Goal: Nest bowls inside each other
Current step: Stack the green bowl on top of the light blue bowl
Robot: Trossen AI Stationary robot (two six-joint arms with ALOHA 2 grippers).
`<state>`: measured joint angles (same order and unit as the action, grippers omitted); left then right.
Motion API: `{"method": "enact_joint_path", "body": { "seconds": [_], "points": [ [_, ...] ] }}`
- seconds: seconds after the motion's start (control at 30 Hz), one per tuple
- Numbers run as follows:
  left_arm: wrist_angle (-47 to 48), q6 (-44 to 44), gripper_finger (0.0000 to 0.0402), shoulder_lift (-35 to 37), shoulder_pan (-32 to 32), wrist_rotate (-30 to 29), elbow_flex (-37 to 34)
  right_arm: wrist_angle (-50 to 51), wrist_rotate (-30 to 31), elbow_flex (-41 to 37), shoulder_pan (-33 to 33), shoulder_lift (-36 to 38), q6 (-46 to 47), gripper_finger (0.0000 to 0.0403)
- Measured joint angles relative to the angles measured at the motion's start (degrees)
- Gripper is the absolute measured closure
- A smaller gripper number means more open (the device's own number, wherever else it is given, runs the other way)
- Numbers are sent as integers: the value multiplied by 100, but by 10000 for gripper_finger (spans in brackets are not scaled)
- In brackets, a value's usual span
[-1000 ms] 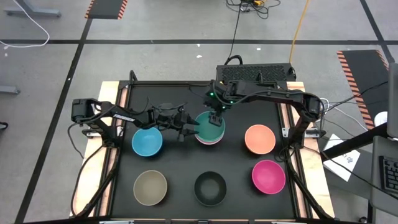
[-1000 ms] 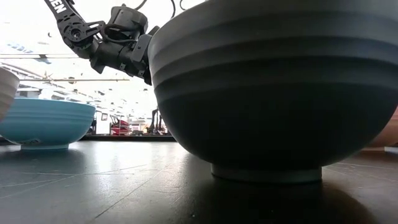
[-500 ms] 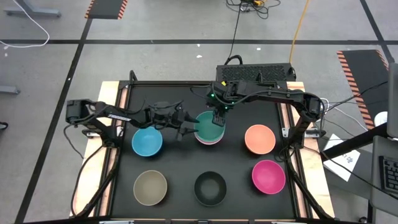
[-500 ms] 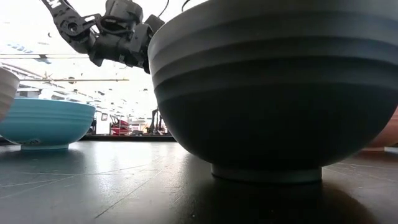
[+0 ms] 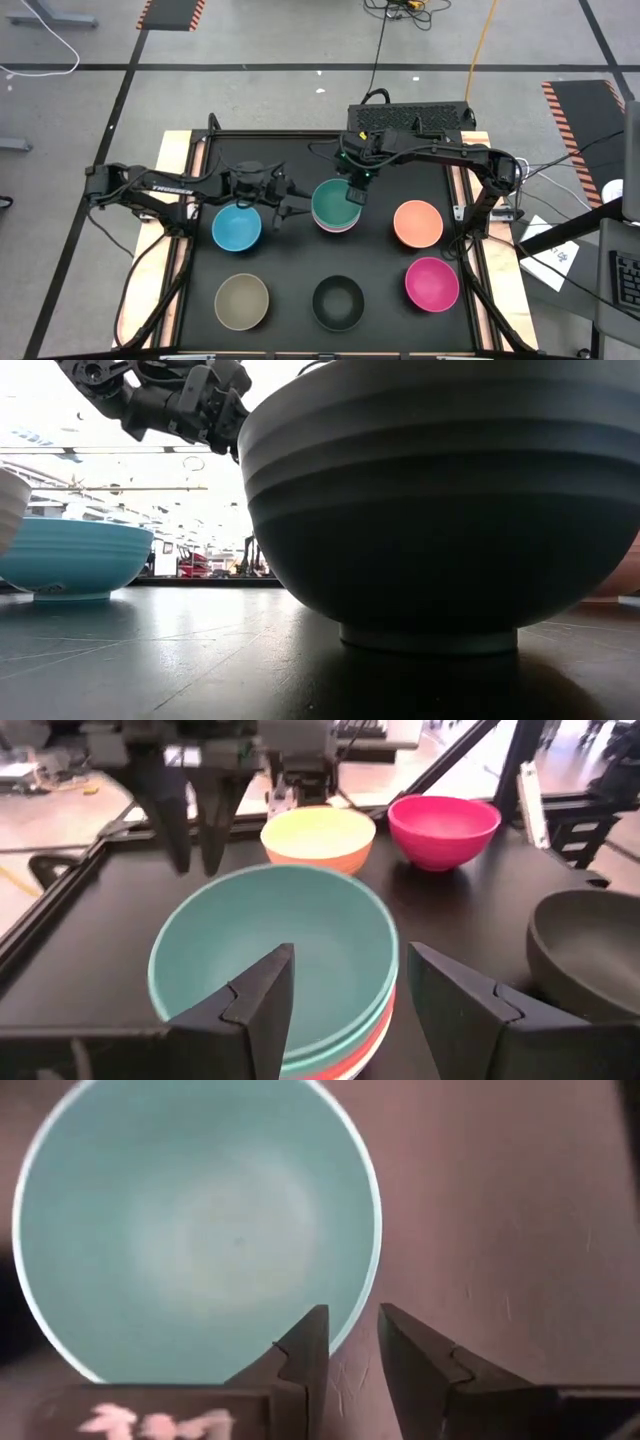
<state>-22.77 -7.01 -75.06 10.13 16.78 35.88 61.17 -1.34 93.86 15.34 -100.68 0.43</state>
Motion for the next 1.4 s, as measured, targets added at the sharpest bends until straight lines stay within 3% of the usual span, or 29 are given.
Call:
{"method": "enact_joint_path", "body": {
  "seconds": [0.3,0.6,0.8,1.0,1.13,1.4],
  "points": [
    [54,-2,204,-3,-16,-77,0,108,-27,-191,-90,-2,163,365],
    [66,-31,204,-3,-16,-56,0,-280,-20,-619,-83,31,235,358],
    [61,-37,204,-23,-20,1,0,-553,-26,-623,-83,441,227,345],
    [-17,66,204,-435,-179,217,0,-595,-20,-623,-116,731,299,342],
    [-338,64,204,-831,-275,-36,-4,-694,-22,-623,-121,734,341,342],
    [-440,72,204,-841,-263,-125,-4,-685,-13,-623,-125,734,342,342]
  ]
}}
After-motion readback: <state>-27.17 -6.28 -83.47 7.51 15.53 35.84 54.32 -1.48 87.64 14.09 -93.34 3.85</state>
